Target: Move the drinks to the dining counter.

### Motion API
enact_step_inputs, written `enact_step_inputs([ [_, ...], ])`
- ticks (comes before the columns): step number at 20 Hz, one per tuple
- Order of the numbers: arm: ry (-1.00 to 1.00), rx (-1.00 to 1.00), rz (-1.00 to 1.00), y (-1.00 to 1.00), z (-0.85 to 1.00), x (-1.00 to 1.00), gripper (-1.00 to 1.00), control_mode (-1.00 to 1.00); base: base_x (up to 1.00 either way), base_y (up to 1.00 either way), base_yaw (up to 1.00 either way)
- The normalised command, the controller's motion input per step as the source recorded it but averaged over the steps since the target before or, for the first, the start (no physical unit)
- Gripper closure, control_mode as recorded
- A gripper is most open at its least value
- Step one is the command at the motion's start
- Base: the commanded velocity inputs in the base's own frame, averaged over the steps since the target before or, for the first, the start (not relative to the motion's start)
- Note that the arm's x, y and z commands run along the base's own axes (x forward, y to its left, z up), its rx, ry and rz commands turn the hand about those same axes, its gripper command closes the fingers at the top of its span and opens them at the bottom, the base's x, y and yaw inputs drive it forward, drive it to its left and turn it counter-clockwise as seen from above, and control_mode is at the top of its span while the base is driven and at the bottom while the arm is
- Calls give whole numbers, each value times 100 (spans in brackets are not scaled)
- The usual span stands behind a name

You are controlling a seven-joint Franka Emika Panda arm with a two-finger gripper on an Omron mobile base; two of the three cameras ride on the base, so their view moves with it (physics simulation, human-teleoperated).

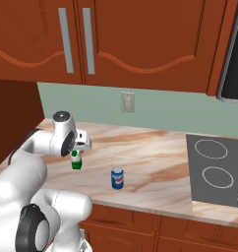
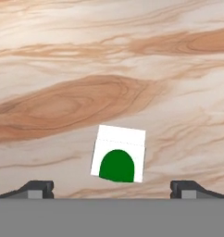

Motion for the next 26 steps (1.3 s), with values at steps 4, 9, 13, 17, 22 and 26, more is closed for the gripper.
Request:
enact_step_inputs([
  [4,-5,0,0,0,-24,18,-100,-100,0,0,0],
  [9,-1,0,0,0,-29,19,-100,-100,0,0,0],
  [13,-2,0,0,0,-16,26,-100,-100,0,0,0],
  [17,-3,0,0,0,-14,22,-100,-100,0,0,0],
  [22,-1,0,0,0,-19,15,-100,-100,0,0,0],
  [26,0,1,0,0,-23,0,100,-100,0,0,0],
])
